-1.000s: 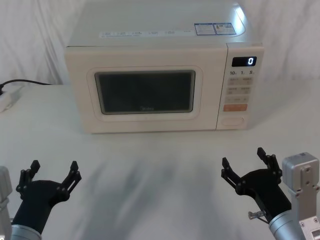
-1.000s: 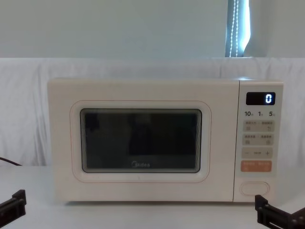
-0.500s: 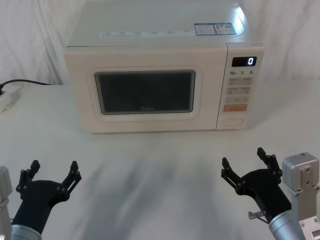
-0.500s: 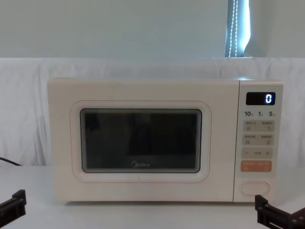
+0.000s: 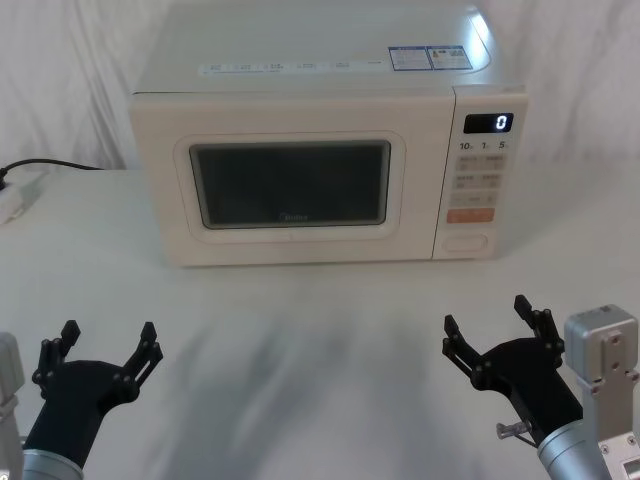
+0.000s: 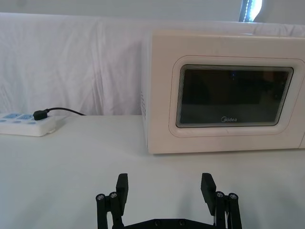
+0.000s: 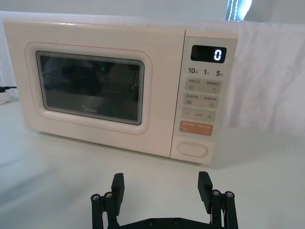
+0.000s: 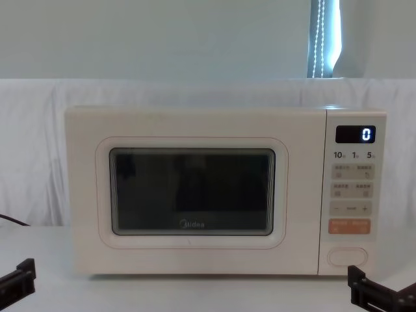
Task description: Press the button to open the microwave door with one hand; close the microwave door with the other hand.
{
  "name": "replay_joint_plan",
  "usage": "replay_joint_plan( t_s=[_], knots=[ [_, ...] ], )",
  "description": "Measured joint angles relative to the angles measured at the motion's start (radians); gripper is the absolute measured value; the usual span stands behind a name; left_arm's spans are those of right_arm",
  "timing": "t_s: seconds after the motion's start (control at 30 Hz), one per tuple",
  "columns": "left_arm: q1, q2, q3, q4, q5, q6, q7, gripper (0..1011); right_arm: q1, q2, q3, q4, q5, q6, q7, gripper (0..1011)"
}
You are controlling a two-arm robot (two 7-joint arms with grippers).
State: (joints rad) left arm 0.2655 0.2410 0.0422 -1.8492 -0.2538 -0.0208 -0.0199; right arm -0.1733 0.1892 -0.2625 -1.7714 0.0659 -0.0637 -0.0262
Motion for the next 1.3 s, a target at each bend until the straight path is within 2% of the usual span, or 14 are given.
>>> replay_joint_plan(
  t_s=[0.3, 0.57, 1.3],
  knots=[
    [0.0, 0.0, 0.0, 0.0, 0.0, 0.0, 0.0, 1001, 0.0, 0.0, 0.0, 0.0, 0.0, 0.0, 0.0, 1002],
    [0.0, 0.0, 0.0, 0.0, 0.0, 0.0, 0.0, 1001, 0.0, 0.0, 0.0, 0.0, 0.0, 0.0, 0.0, 858],
    [0.0, 0.0, 0.0, 0.0, 0.0, 0.0, 0.0, 1001, 0.0, 0.0, 0.0, 0.0, 0.0, 0.0, 0.0, 169]
  ],
)
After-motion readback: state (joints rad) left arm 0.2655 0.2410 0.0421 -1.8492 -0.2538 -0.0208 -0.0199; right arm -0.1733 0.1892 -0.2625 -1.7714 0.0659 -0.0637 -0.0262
